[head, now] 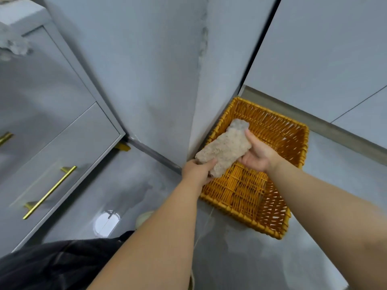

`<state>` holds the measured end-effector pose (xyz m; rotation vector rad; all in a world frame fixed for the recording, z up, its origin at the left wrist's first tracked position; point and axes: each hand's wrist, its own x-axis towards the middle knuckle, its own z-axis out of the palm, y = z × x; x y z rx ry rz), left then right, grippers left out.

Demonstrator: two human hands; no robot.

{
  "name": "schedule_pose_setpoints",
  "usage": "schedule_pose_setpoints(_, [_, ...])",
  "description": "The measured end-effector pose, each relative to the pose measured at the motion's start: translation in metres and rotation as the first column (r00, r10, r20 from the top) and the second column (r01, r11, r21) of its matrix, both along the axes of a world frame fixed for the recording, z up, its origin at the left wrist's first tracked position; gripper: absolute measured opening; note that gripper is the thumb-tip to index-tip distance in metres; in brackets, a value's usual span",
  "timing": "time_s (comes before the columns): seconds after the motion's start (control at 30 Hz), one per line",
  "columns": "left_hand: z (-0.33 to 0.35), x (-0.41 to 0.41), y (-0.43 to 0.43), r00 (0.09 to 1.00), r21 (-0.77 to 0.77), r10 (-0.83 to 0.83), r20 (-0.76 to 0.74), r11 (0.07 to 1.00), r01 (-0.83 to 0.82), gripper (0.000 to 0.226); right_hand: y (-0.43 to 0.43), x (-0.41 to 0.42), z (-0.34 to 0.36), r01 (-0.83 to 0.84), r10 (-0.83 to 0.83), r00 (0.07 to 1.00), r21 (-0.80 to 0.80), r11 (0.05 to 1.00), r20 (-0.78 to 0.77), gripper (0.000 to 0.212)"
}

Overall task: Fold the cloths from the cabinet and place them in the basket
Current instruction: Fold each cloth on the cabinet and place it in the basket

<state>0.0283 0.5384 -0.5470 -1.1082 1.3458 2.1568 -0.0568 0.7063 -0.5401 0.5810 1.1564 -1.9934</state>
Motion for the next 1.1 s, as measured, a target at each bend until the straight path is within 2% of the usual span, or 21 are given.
schedule_pose_setpoints(0.1, [-0.005, -0.006, 0.005, 0.996, 0.038, 0.085, 0.001, 0.996, -0.085, 0.043, -0.009, 0.006, -0.013, 0.095, -0.095, 0.995, -0.069, 0.993, 0.008, 0.078])
schedule_pose_setpoints(0.2, [-0.007, -0.009, 0.006, 0.996, 0.046, 0.087, 0.01, 0.995, -0.088, 0.044, -0.016, 0.013, -0.023, 0.024, -0.023, 0.999, -0.045, 0.999, 0.024, 0.086])
schedule_pose_setpoints(0.27, [-0.01, -0.009, 0.006, 1.0, -0.025, 0.018, -0.009, 1.0, -0.018, 0.044, -0.019, 0.013, -0.028, 0.087, -0.087, 0.995, 0.007, 0.996, 0.045, 0.068])
schedule_pose_setpoints(0.3, [-0.011, -0.009, 0.005, 0.999, -0.114, -0.043, -0.016, 0.993, 0.041, 0.041, -0.02, 0.011, -0.031, 0.143, -0.145, 0.987, 0.041, 0.989, 0.064, 0.055])
schedule_pose_setpoints(0.33, [-0.011, -0.008, 0.003, 0.989, -0.273, -0.146, -0.02, 0.952, 0.135, 0.037, -0.021, 0.009, -0.032, 0.182, -0.188, 0.979, 0.078, 0.98, 0.077, 0.045])
schedule_pose_setpoints(0.37, [-0.012, -0.007, 0.0, 0.96, -0.489, -0.281, 0.002, 0.837, 0.246, 0.033, -0.021, 0.007, -0.032, 0.201, -0.211, 0.974, 0.121, 0.972, 0.078, 0.037])
schedule_pose_setpoints(0.4, [-0.012, -0.004, -0.004, 0.916, -0.691, -0.396, 0.061, 0.645, 0.325, 0.031, -0.021, 0.006, -0.033, 0.201, -0.215, 0.974, 0.166, 0.965, 0.074, 0.03])
schedule_pose_setpoints(0.43, [-0.012, 0.0, -0.007, 0.868, -0.832, -0.475, 0.145, 0.416, 0.367, 0.029, -0.02, 0.005, -0.034, 0.187, -0.205, 0.977, 0.216, 0.958, 0.064, 0.025])
schedule_pose_setpoints(0.47, [-0.011, 0.005, -0.011, 0.819, -0.903, -0.527, 0.226, 0.203, 0.379, 0.026, -0.019, 0.004, -0.038, 0.171, -0.194, 0.979, 0.265, 0.949, 0.064, 0.021])
schedule_pose_setpoints(0.5, [-0.011, 0.009, -0.013, 0.777, -0.932, -0.565, 0.276, 0.041, 0.361, 0.023, -0.018, 0.004, -0.042, 0.154, -0.185, 0.98, 0.307, 0.939, 0.072, 0.021])
schedule_pose_setpoints(0.53, [-0.013, 0.013, -0.014, 0.744, -0.943, -0.599, 0.296, -0.06, 0.327, 0.021, -0.015, 0.005, -0.046, 0.139, -0.177, 0.981, 0.339, 0.93, 0.083, 0.023])
schedule_pose_setpoints(0.57, [-0.017, 0.016, -0.016, 0.724, -0.945, -0.618, 0.306, -0.106, 0.309, 0.02, -0.013, 0.005, -0.051, 0.128, -0.173, 0.98, 0.362, 0.923, 0.096, 0.026])
schedule_pose_setpoints(0.6, [-0.02, 0.018, -0.017, 0.724, -0.942, -0.614, 0.313, -0.104, 0.318, 0.022, -0.011, 0.006, -0.055, 0.118, -0.172, 0.979, 0.381, 0.917, 0.11, 0.03])
schedule_pose_setpoints(0.7, [-0.024, 0.016, -0.021, 0.731, -0.886, -0.548, 0.407, -0.043, 0.462, 0.02, -0.01, 0.011, -0.06, 0.084, -0.157, 0.978, 0.43, 0.899, 0.137, 0.035])
schedule_pose_setpoints(0.8, [-0.024, 0.012, -0.02, 0.663, -0.831, -0.553, 0.506, -0.105, 0.546, 0.016, -0.01, 0.014, -0.062, 0.048, -0.125, 0.981, 0.439, 0.897, 0.148, 0.035])
schedule_pose_setpoints(0.93, [-0.019, 0.009, -0.031, 0.558, -0.718, -0.571, 0.602, -0.081, 0.692, 0.016, -0.012, 0.017, -0.057, -0.01, -0.062, 0.987, 0.435, 0.9, 0.151, 0.03])
schedule_pose_setpoints(0.97, [-0.017, 0.01, -0.036, 0.494, -0.664, -0.588, 0.64, -0.1, 0.741, 0.011, -0.013, 0.017, -0.057, -0.021, -0.048, 0.988, 0.439, 0.898, 0.146, 0.032])
schedule_pose_setpoints(1.0, [-0.015, 0.014, -0.041, 0.392, -0.578, -0.602, 0.696, -0.145, 0.803, 0.012, -0.013, 0.018, -0.058, -0.034, -0.031, 0.99, 0.443, 0.896, 0.14, 0.035])
schedule_pose_setpoints(1.1, [-0.014, 0.026, -0.055, 0.038, -0.284, -0.568, 0.822, -0.352, 0.892, 0.047, -0.017, 0.022, -0.058, -0.077, 0.013, 0.99, 0.452, 0.889, 0.142, 0.039])
